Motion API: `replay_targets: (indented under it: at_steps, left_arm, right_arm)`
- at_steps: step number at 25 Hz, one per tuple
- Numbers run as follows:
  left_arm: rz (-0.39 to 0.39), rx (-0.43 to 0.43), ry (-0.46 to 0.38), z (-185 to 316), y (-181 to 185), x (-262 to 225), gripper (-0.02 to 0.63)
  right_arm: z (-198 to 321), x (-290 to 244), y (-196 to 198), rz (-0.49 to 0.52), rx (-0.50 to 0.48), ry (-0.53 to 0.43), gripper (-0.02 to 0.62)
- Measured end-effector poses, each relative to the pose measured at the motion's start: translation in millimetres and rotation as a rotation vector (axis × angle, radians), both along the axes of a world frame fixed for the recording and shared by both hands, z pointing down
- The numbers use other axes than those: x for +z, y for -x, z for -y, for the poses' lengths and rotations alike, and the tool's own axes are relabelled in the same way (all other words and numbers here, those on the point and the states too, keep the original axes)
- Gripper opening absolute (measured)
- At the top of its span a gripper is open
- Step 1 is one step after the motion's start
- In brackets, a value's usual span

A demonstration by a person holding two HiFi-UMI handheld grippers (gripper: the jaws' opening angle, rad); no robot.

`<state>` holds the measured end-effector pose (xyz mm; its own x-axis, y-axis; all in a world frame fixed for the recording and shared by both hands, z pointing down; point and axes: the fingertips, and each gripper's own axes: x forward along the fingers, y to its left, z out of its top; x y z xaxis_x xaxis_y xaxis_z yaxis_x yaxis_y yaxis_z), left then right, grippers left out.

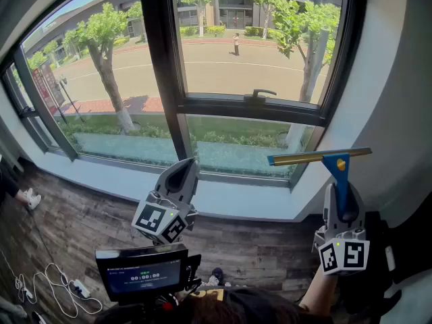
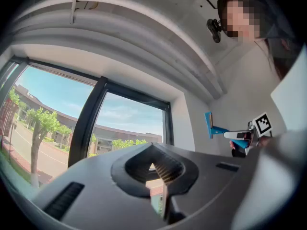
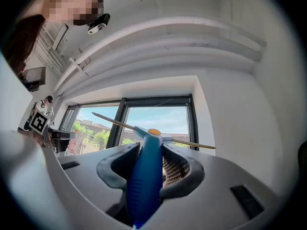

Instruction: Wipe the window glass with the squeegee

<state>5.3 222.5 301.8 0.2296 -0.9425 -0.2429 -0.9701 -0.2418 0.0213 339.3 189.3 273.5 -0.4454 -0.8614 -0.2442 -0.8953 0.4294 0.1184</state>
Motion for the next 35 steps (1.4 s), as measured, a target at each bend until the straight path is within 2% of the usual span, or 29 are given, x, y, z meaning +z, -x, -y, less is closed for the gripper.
replay_targets:
  at_steps: [7, 12, 16, 22, 28, 35]
  left_arm:
    - [-0.03, 0.03, -0.028, 21.4, 10.2, -13.1, 0.002]
    - [0.014, 0.028, -0.021, 43.8, 22.1, -15.3, 0.002]
    - [0.026, 0.041, -0.011, 57.0, 31.5, -15.6, 0.002]
    - [0.038, 0.016, 0.042, 85.0, 62.4, -24.9, 0.002]
    - [0.06, 0.076, 0.055, 107.4, 58.0, -25.3, 0.002]
    - [0.03, 0.069, 0.08, 135.4, 74.6, -15.8, 0.002]
  right_arm:
    - [16.5, -8.6, 10.3, -0.006, 0.003, -0.01, 0.143]
    - [33.4, -16.8, 23.7, -0.014, 0.019, -0.018, 0.143]
    - [42.4, -15.6, 34.8, -0.029, 0.041, -0.008, 0.143]
    - [66.0, -17.4, 53.9, 0.007, 0.061, 0.008, 0.143]
    - [84.0, -14.6, 63.7, 0.042, 0.099, 0.021, 0.143]
    - [118.4, -9.6, 68.2, 0.02, 0.142, 0.047, 0.143]
